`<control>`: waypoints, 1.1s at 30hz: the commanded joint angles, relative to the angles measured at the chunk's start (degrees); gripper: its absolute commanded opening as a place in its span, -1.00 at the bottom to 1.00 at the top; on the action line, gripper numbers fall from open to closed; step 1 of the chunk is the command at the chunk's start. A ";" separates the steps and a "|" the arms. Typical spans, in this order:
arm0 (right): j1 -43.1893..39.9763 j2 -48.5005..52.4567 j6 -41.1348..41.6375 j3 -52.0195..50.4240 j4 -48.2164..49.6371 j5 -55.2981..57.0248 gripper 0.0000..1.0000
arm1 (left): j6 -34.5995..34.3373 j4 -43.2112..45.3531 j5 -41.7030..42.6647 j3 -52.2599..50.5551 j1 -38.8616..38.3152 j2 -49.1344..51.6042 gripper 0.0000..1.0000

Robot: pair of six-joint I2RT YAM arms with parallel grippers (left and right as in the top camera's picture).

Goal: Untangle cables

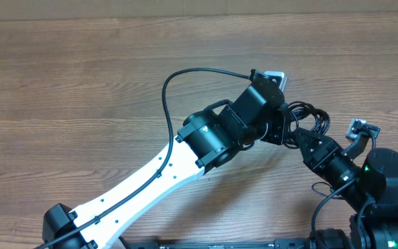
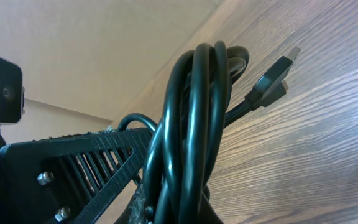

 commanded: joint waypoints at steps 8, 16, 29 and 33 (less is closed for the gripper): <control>0.26 -0.50 0.15 0.81 -3.98 2.99 -0.93 | -6.88 9.01 -8.46 1.14 1.22 -6.14 -0.92; 0.26 -0.50 0.09 0.81 -3.91 3.02 -0.93 | -1.20 9.57 -8.46 1.14 1.22 -8.98 -0.91; 0.26 -0.50 -1.68 0.81 -3.23 3.19 -0.92 | 4.33 -6.73 2.71 1.14 1.11 -7.87 0.06; 0.26 -0.50 -1.68 0.81 -3.19 3.17 -0.93 | 4.98 -6.95 9.25 1.14 1.09 -6.14 0.41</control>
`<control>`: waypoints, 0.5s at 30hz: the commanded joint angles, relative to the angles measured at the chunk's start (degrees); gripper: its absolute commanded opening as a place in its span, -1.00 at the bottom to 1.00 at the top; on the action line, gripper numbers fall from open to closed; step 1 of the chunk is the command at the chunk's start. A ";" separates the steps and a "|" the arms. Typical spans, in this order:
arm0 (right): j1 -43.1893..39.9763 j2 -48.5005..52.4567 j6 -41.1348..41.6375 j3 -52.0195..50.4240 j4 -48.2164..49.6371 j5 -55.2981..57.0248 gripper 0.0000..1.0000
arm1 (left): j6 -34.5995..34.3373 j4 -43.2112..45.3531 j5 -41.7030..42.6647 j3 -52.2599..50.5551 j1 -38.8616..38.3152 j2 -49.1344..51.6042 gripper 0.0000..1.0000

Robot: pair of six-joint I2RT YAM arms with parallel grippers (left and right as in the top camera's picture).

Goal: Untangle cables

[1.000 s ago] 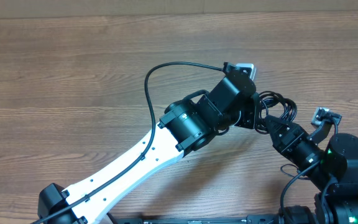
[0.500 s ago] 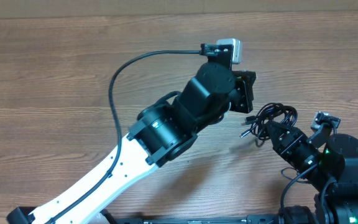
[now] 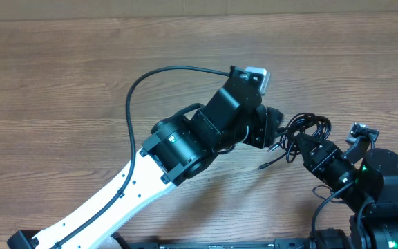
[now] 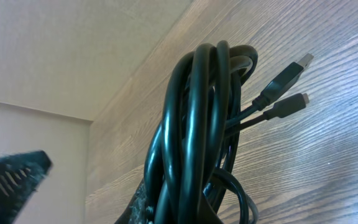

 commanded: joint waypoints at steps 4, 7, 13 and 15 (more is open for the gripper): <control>0.22 -0.52 -1.07 0.48 1.20 0.31 -0.92 | 1.73 -1.97 11.17 0.83 -0.11 3.87 0.31; 0.20 -0.52 -1.07 0.48 1.18 0.28 -0.92 | 2.95 -2.78 13.00 0.83 -0.13 5.49 -0.10; 0.20 -0.52 -1.05 0.48 1.20 0.28 -0.93 | 6.51 -3.10 16.76 0.81 -0.24 6.47 -0.16; 0.20 -0.52 -1.05 0.48 1.20 0.28 -0.93 | 6.95 -3.65 16.72 0.83 -0.50 6.49 -0.11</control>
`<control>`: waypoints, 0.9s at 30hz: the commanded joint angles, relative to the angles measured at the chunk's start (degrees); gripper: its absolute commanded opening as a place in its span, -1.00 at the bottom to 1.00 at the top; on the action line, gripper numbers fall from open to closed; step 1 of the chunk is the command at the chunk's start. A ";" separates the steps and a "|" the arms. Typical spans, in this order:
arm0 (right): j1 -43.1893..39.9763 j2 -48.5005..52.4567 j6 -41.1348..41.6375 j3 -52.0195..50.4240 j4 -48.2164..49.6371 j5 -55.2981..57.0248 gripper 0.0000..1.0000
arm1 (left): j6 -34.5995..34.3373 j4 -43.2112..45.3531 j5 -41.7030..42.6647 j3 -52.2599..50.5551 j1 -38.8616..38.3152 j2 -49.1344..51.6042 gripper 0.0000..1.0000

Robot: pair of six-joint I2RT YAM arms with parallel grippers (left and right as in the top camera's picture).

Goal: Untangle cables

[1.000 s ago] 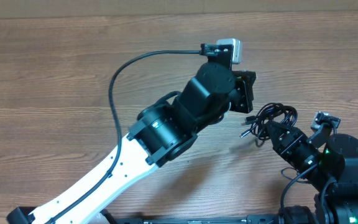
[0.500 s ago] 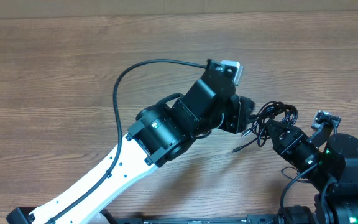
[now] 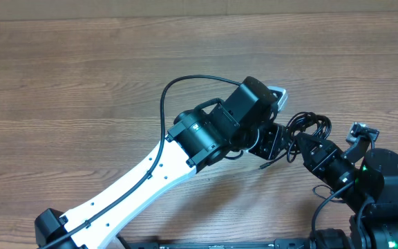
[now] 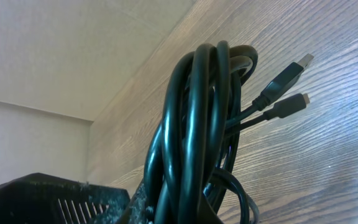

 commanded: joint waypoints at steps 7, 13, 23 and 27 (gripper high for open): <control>0.20 -0.50 -0.63 0.48 0.79 0.28 -0.93 | 3.15 -0.55 1.38 0.83 -2.49 0.37 0.08; 0.20 -0.50 -0.61 0.48 0.79 0.07 -0.93 | 3.69 -0.52 0.04 0.83 -3.28 1.77 -0.03; 0.20 -0.50 -0.63 0.48 0.76 -0.11 -0.93 | 1.51 -0.04 -3.56 0.83 -2.93 5.20 -0.47; 0.20 -0.50 -0.70 0.48 0.74 -0.09 -0.92 | 0.68 1.90 -4.42 0.83 -1.92 5.18 -0.39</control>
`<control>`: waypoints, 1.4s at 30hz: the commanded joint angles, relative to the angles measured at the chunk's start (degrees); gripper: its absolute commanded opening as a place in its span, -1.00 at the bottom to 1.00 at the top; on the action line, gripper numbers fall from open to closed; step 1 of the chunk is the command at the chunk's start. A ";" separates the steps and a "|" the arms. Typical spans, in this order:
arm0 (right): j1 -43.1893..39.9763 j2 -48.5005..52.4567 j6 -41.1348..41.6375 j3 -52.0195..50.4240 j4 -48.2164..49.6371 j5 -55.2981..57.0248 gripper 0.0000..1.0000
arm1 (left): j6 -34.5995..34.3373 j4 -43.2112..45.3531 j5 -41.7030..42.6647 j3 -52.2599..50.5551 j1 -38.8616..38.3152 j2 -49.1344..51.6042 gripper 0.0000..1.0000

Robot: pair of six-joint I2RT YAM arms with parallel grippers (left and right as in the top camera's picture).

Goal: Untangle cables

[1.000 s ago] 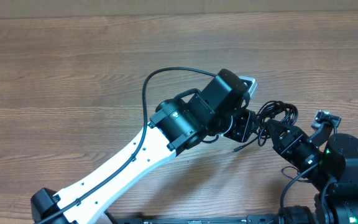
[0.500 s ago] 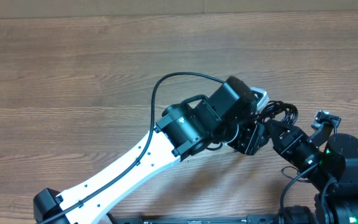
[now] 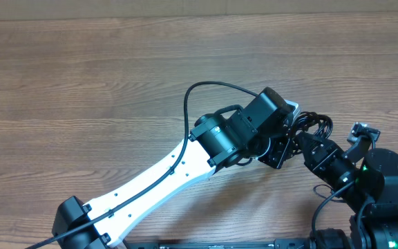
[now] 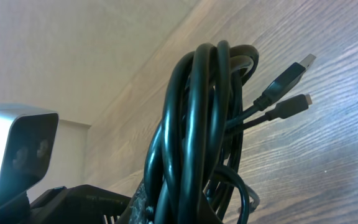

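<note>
A coiled black cable bundle (image 4: 194, 124) stands upright in my right gripper (image 4: 169, 214), which is shut on its lower part. Two plug ends stick out to the right over the wood: a larger USB plug (image 4: 289, 72) and a smaller plug (image 4: 296, 102). In the overhead view the bundle (image 3: 314, 124) sits just past the right gripper (image 3: 301, 142). My left gripper (image 3: 280, 151) is right beside the bundle on its left, its jaws hidden under its own wrist. Its silver camera housing (image 4: 22, 151) shows at the left of the right wrist view.
The wooden table (image 3: 81, 83) stretches wide to the left and far side. The white left arm (image 3: 164, 176) crosses from the bottom left, with its own black lead (image 3: 206, 90) looping above it. The right arm's base (image 3: 382, 180) fills the bottom right corner.
My left gripper has moved right, closer to the bundle, and its camera housing now shows in the right wrist view. The bundle and both plugs are where they were in my right gripper.
First my left gripper was pressed against the bundle, the two plug ends lying together. Then it stood off to the left, and the smaller plug lay apart from the USB plug. It then came back toward the bundle and now stands right beside it.
</note>
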 commanded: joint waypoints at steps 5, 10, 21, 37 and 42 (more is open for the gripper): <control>0.22 -0.52 -0.63 0.48 0.48 -0.98 -0.93 | -2.80 2.29 -2.38 0.81 3.50 0.48 -0.34; 0.24 -0.52 -0.61 0.48 0.48 -0.98 -0.93 | -8.26 4.20 -2.36 0.81 5.68 0.48 -0.21; 0.24 -0.52 -0.61 0.48 0.52 -1.01 -0.93 | -7.50 6.36 -2.38 0.81 3.48 0.50 -0.17; 0.22 -0.52 -0.61 0.48 0.87 -1.49 -0.93 | 4.44 1.77 -2.36 0.81 1.79 0.50 -0.44; 0.22 -0.52 -0.61 0.48 1.40 -2.71 -0.92 | 4.96 -0.11 -2.38 0.79 1.75 0.50 -0.48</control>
